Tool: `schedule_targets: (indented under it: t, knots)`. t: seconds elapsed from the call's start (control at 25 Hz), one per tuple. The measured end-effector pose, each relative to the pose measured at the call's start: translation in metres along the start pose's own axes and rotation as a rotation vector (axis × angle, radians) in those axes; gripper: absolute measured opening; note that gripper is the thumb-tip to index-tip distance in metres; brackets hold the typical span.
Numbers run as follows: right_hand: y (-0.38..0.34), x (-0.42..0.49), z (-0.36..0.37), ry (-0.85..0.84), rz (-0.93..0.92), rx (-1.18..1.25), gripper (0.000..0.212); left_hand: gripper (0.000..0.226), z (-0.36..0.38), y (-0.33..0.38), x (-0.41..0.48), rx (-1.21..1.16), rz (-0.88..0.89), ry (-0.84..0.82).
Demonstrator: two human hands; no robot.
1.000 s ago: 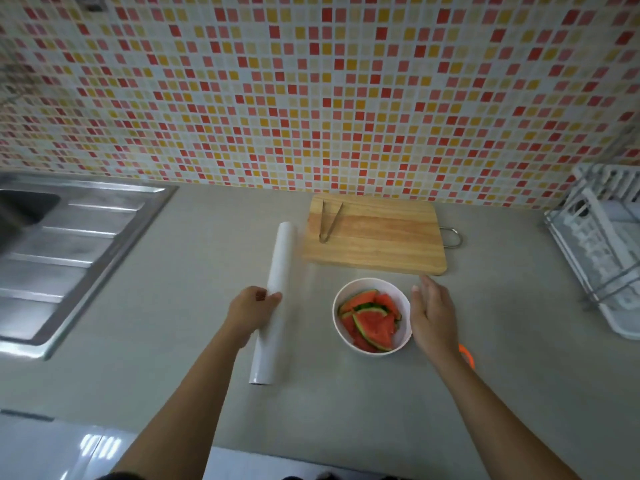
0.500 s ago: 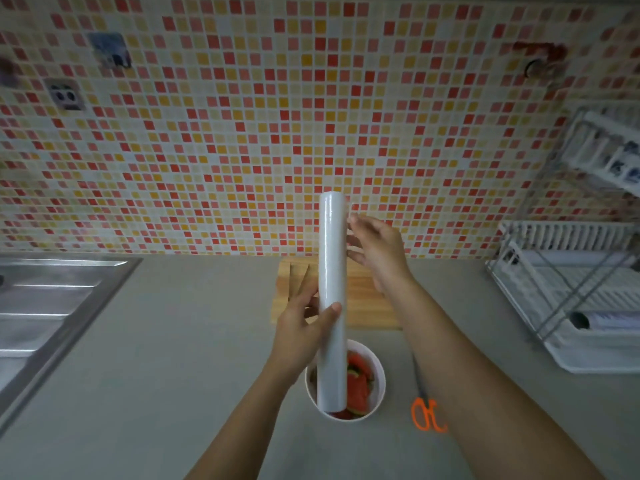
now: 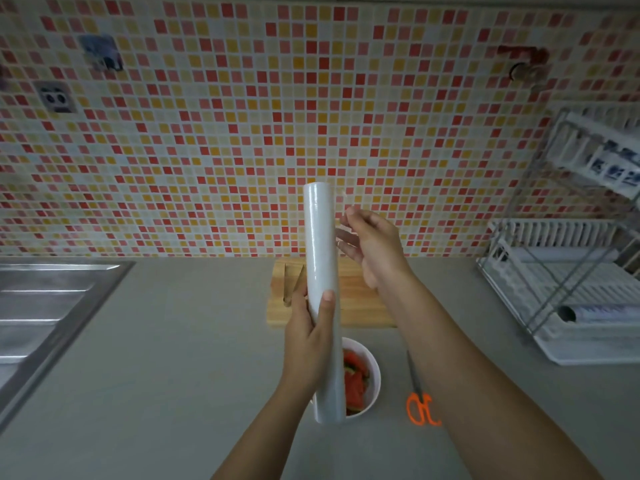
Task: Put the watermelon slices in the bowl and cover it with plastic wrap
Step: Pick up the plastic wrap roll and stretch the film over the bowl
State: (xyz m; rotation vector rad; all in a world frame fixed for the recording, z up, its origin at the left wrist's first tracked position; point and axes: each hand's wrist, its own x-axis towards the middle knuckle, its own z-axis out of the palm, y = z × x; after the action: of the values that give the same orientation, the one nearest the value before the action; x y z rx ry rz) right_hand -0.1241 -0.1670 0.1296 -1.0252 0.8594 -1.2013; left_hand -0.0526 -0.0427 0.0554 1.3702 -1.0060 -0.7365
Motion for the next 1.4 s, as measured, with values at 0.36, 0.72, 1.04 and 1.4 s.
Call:
schedule_targets:
  t: [0.36, 0.72, 1.04, 1.4]
  knots:
    - [0.013, -0.023, -0.013, -0.152, -0.091, -0.23, 0.018, 0.016, -0.013, 0.005, 0.006, 0.081, 0.084, 0.106]
    - [0.031, -0.036, -0.025, -0.137, -0.12, -0.269, 0.013, 0.017, -0.013, 0.006, 0.012, 0.08, 0.085, 0.067]
    - [0.044, -0.047, -0.031, -0.153, -0.163, -0.314, 0.005, 0.039, -0.013, 0.01, 0.021, 0.026, 0.094, 0.071]
    - [0.054, -0.049, -0.034, -0.188, -0.143, -0.352, 0.014, 0.037, -0.014, 0.015, 0.035, 0.008, 0.137, 0.093]
